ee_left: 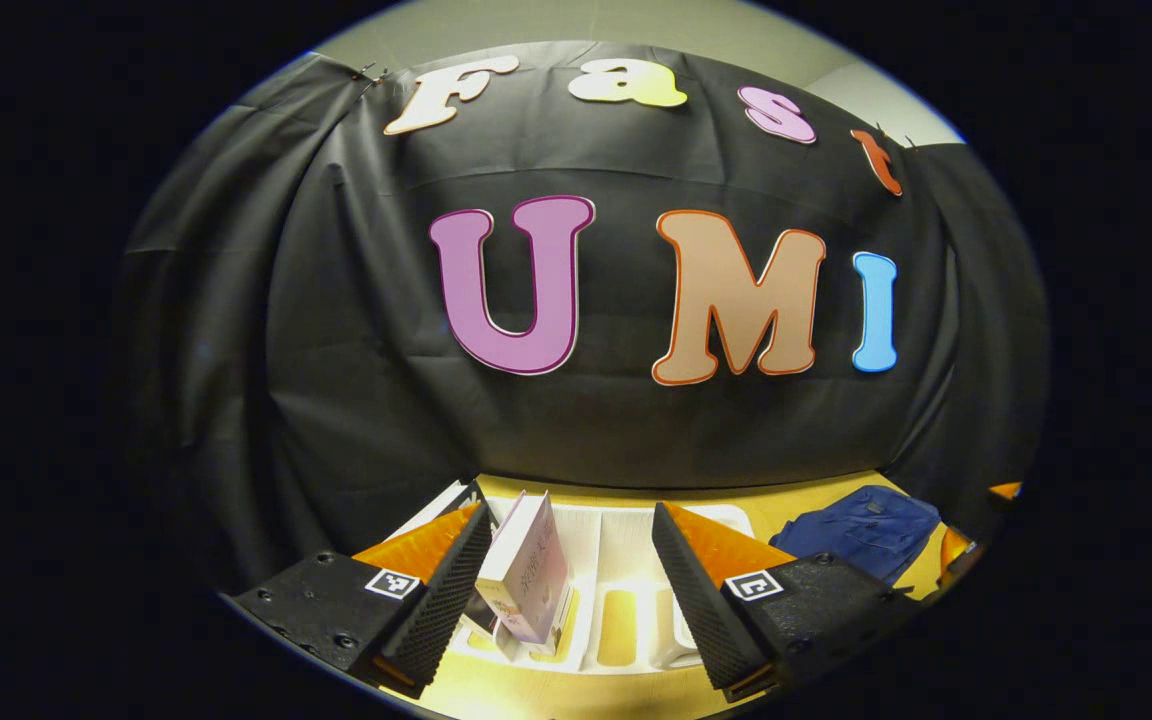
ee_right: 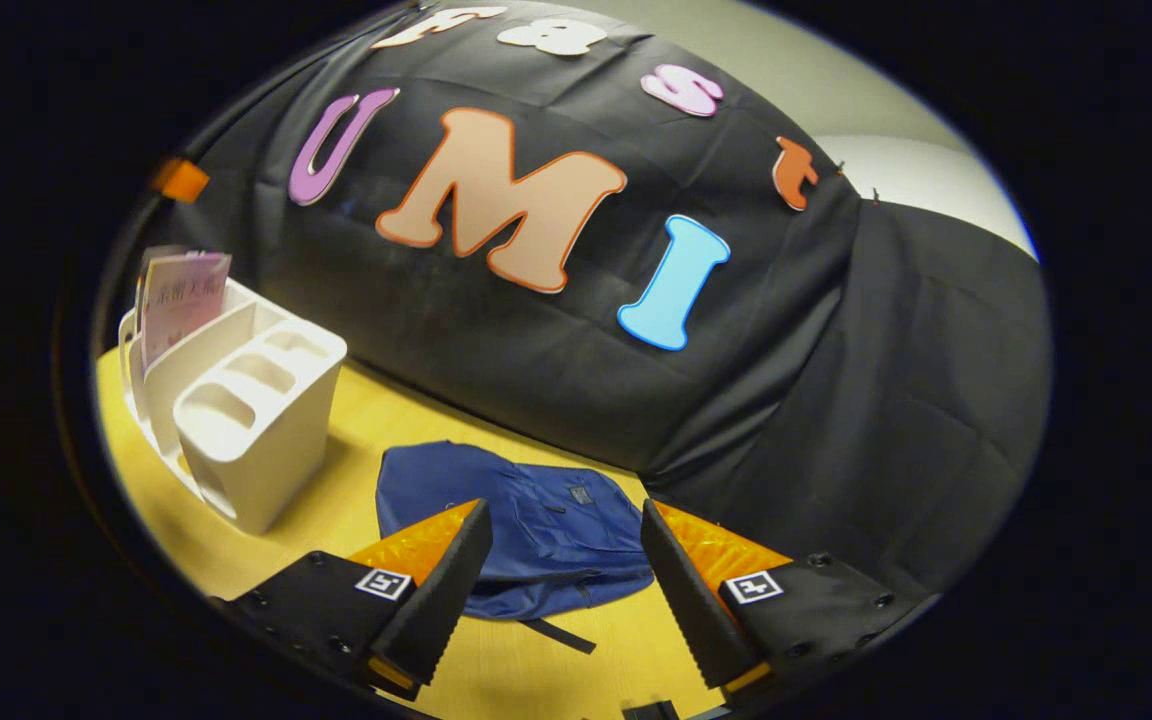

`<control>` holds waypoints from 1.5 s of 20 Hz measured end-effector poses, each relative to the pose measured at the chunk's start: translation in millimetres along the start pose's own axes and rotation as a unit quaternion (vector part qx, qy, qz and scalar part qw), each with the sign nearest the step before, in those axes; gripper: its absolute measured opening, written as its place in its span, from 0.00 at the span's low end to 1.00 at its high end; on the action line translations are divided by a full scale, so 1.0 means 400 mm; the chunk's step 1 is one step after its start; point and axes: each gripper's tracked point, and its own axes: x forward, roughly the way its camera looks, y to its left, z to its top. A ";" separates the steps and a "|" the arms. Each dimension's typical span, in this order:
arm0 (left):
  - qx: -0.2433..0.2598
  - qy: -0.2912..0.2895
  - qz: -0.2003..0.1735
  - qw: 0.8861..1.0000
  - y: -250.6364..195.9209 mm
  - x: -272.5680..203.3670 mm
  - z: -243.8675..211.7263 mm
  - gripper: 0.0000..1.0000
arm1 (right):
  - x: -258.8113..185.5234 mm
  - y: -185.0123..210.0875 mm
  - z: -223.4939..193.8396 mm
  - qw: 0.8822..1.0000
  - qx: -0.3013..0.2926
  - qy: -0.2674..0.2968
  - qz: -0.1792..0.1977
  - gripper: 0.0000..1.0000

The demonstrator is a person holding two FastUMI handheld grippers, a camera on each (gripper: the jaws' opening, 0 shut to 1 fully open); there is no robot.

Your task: Open the schoolbag, grab two books from the bookshelf and put them into the schoolbag.

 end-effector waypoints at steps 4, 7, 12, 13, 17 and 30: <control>0.008 0.007 0.014 1.000 0.014 -0.003 -0.007 0.94 | 0.024 0.062 -0.089 0.997 -0.069 0.011 0.016 0.97; 0.008 0.012 0.028 1.000 0.027 -0.010 -0.014 0.94 | 0.043 0.103 -0.132 0.991 -0.130 0.006 0.025 1.00; 0.012 0.019 0.050 0.998 0.042 -0.020 -0.021 0.92 | 0.081 0.193 -0.198 0.978 -0.197 -0.007 0.074 0.98; 0.012 0.019 0.054 0.998 0.044 -0.022 -0.021 0.94 | 0.086 0.207 -0.209 0.976 -0.202 -0.003 0.084 0.98; 0.014 0.026 0.057 0.998 0.030 -0.027 -0.029 0.94 | 0.068 0.261 -0.225 0.980 -0.127 0.030 0.149 0.98; 0.056 0.023 -0.031 0.998 -0.072 0.026 -0.014 0.92 | 0.061 0.273 -0.300 0.832 0.485 0.218 0.158 0.96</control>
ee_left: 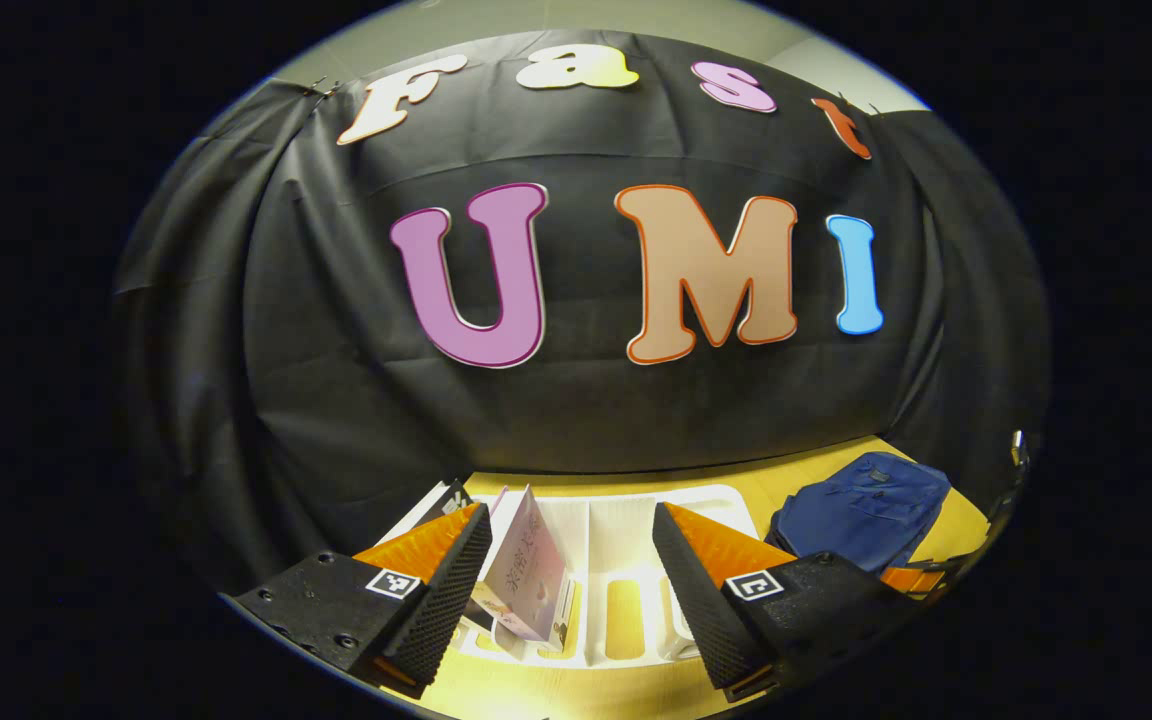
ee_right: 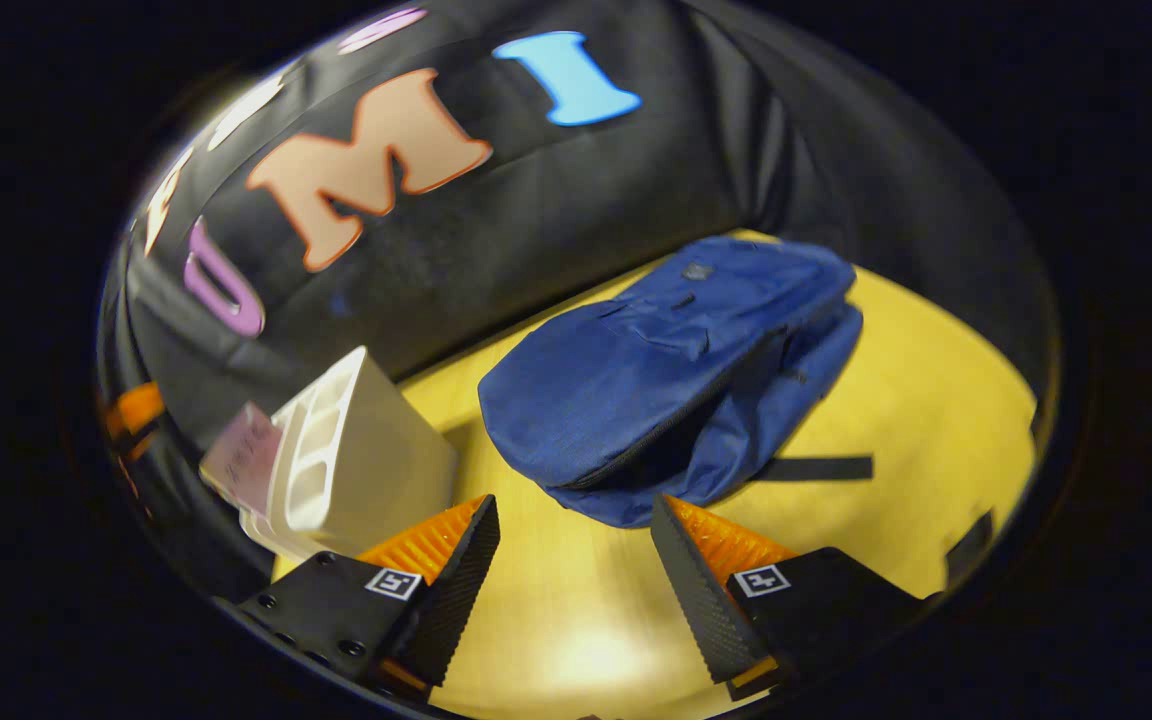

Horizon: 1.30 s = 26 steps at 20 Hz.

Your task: Open the schoolbag, grab two books from the bookshelf and put them into the schoolbag.

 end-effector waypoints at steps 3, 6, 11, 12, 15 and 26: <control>0.009 -0.003 -0.018 1.000 -0.029 0.006 0.011 0.93 | 0.062 -0.024 -0.004 0.995 0.098 0.001 0.007 0.94; 0.009 -0.006 -0.033 0.999 -0.060 0.012 0.014 0.92 | 0.107 -0.023 0.022 0.988 0.155 -0.009 0.022 0.99; -0.001 -0.001 -0.033 0.999 -0.064 -0.002 -0.002 0.92 | 0.168 -0.022 0.082 0.978 0.203 -0.027 0.031 0.98; -0.001 0.001 -0.028 1.000 -0.056 -0.005 -0.006 0.92 | 0.180 -0.022 0.093 0.976 0.214 -0.028 0.034 0.89; -0.004 0.005 -0.012 1.000 -0.027 -0.013 -0.015 0.93 | 0.224 -0.039 0.123 0.970 0.240 -0.027 0.018 0.81; -0.035 0.016 0.046 0.998 0.102 -0.049 -0.053 0.93 | 0.209 0.007 0.268 0.945 0.325 -0.023 0.030 0.06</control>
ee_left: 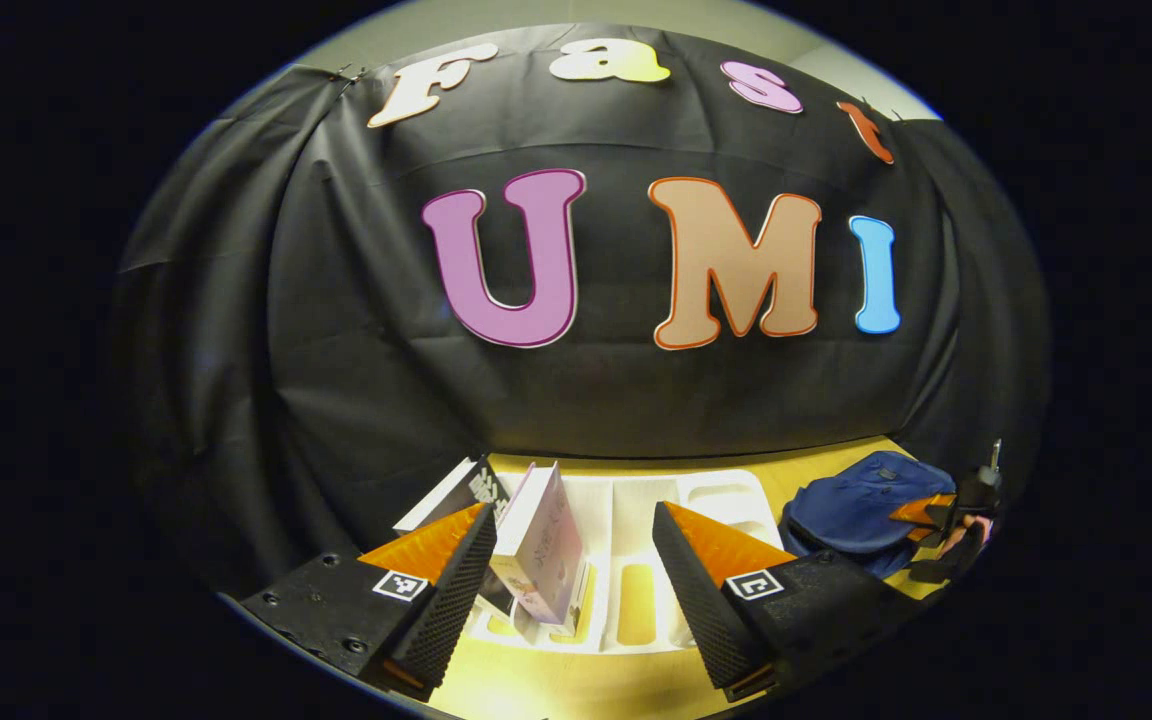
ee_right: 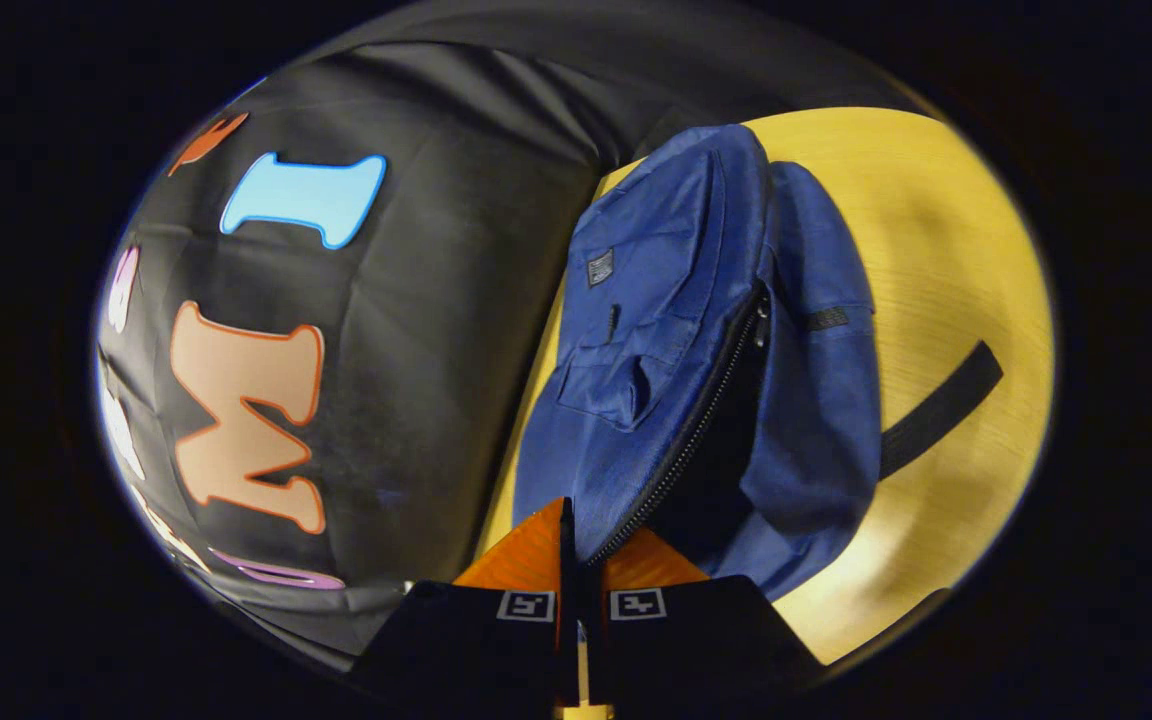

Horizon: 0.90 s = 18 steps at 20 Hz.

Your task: Open the schoolbag, grab two books from the bookshelf and put them into the schoolbag.

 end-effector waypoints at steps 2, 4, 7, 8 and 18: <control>-0.008 0.002 0.010 1.000 0.028 0.000 -0.006 0.92 | -0.007 0.030 0.013 1.000 0.007 0.002 0.019 0.05; -0.012 0.003 0.020 1.000 0.054 0.001 -0.010 0.93 | -0.014 0.068 0.034 0.998 0.044 0.006 0.042 0.00; -0.010 0.001 0.036 0.999 0.096 0.006 -0.007 0.92 | -0.038 0.122 0.088 0.993 0.091 -0.002 0.074 0.04; -0.009 0.000 0.039 0.999 0.106 0.011 -0.004 0.92 | -0.041 0.133 0.094 0.992 0.094 -0.006 0.080 0.04; -0.004 0.021 0.012 1.000 0.126 0.079 -0.028 0.93 | -0.050 0.178 0.136 0.990 0.105 -0.015 0.093 0.04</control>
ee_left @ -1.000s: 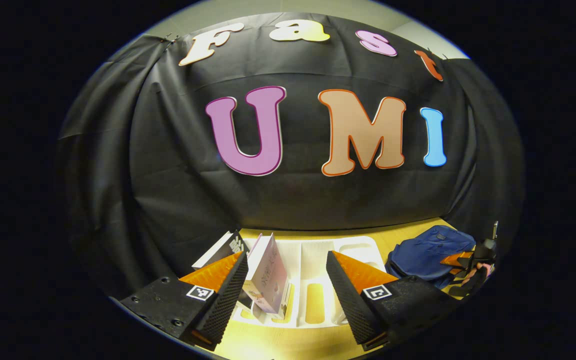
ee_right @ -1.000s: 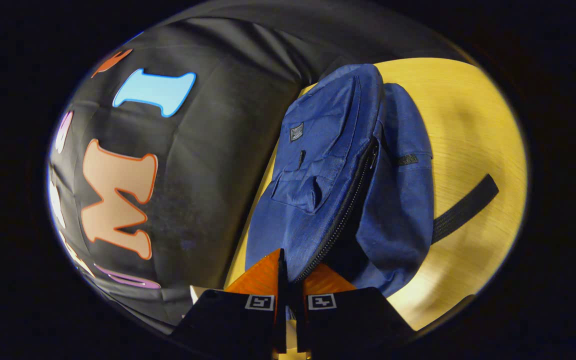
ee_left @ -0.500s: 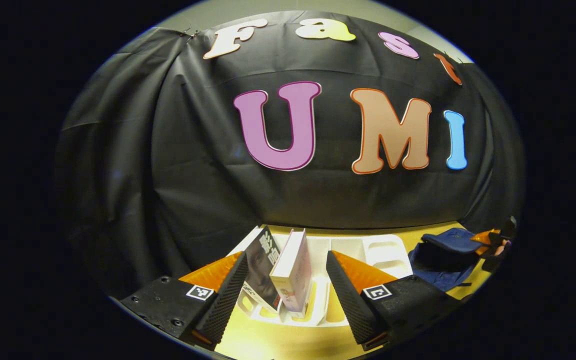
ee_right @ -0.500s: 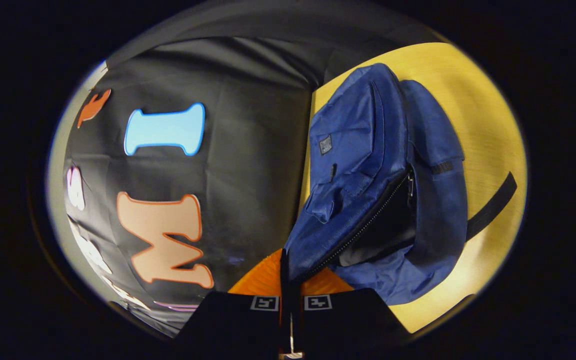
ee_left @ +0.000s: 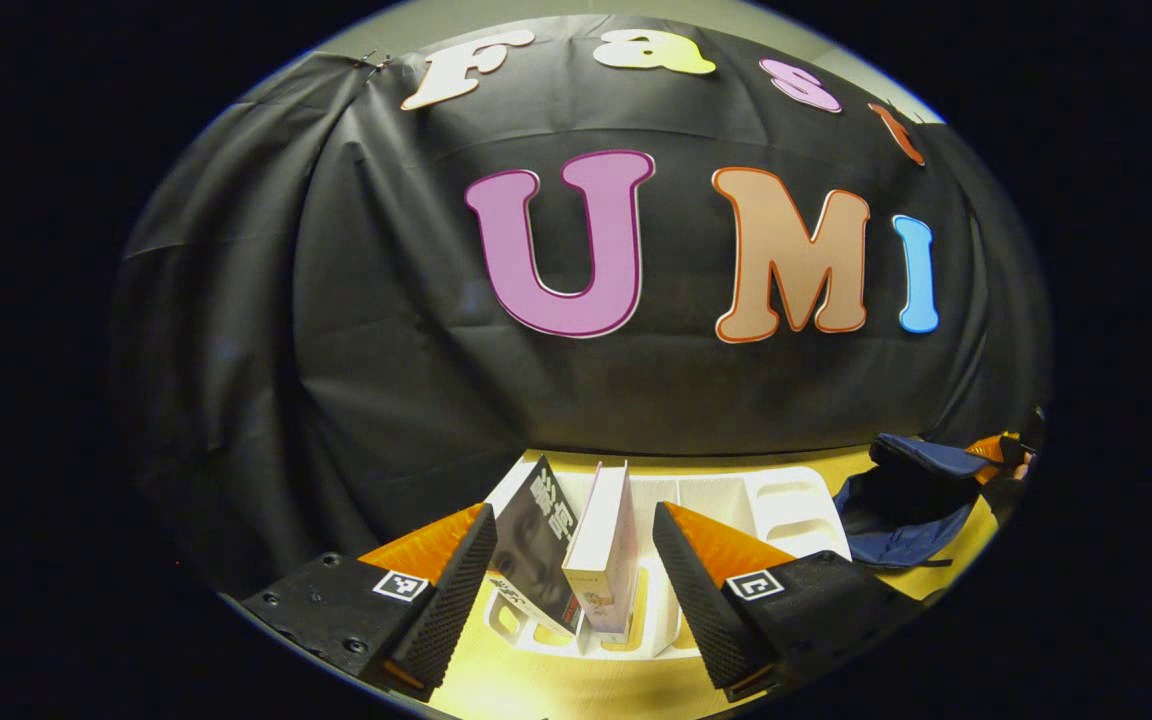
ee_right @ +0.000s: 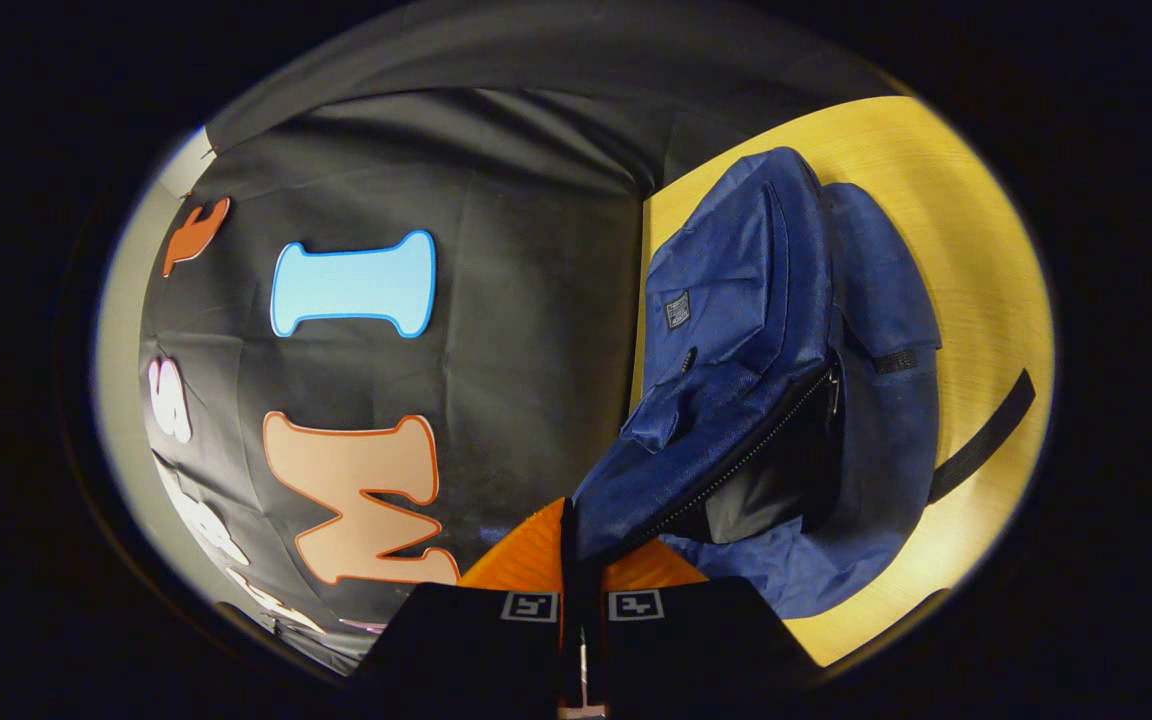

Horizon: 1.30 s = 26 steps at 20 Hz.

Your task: Open the schoolbag, grab two books from the bookshelf and put them into the schoolbag.

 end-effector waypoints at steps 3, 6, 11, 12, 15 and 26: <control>-0.002 0.018 -0.015 1.000 -0.016 0.021 -0.015 0.92 | -0.002 -0.005 -0.002 1.000 -0.004 0.000 -0.002 0.04; 0.004 0.023 -0.027 0.999 -0.031 0.044 -0.017 0.92 | -0.001 -0.005 -0.003 1.000 -0.007 0.001 -0.004 0.04; 0.014 0.056 -0.030 0.998 -0.033 0.083 -0.054 0.92 | -0.002 -0.004 -0.003 1.000 -0.006 0.005 -0.003 0.04; 0.019 0.065 -0.034 0.997 -0.035 0.095 -0.059 0.92 | -0.001 -0.006 -0.004 1.000 -0.006 0.005 -0.003 0.04; 0.035 0.111 -0.060 0.991 -0.043 0.128 -0.091 0.92 | 0.000 -0.009 -0.007 1.000 -0.009 0.012 -0.008 0.04; 0.040 0.316 -0.113 0.941 -0.075 0.234 -0.247 0.90 | -0.005 -0.021 -0.010 1.000 -0.016 0.020 -0.013 0.00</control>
